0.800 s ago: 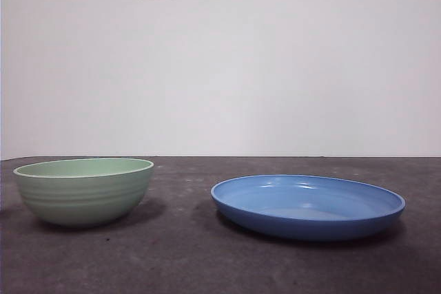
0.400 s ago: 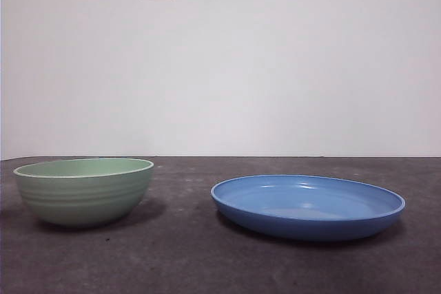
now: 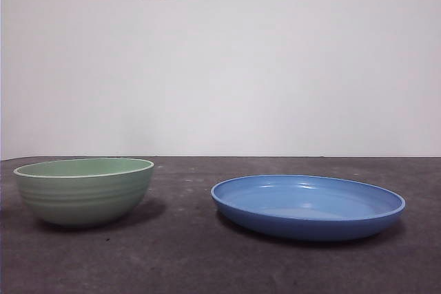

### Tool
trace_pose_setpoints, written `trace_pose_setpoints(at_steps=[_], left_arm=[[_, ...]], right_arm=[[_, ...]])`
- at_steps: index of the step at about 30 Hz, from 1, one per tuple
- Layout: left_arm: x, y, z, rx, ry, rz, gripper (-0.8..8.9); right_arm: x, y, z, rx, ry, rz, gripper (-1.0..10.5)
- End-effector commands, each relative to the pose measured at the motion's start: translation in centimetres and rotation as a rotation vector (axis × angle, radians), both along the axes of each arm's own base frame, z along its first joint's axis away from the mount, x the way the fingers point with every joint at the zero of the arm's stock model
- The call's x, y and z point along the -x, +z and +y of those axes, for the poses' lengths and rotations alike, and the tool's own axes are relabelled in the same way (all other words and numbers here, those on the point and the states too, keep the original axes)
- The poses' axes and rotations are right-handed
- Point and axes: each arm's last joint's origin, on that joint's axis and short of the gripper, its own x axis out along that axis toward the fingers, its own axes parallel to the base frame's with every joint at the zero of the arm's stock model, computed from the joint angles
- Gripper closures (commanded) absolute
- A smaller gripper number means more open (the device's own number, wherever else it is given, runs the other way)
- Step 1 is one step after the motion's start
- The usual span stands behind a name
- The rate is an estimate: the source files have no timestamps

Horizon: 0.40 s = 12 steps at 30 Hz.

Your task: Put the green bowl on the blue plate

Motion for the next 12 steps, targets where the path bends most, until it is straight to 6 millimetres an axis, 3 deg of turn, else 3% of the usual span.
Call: trace_pose_setpoints(at_steps=[1,12], left_arm=[[-0.5,0.8,-0.4,-0.054,-0.056,-0.018,7.95],[-2.0,-0.7,-1.5,-0.141,-0.163,0.101,7.94]], right_arm=[[-0.8,0.8,0.2,0.01,0.054,0.001,9.4],[-2.4,0.4,1.2,0.088,0.167,0.062,9.4]])
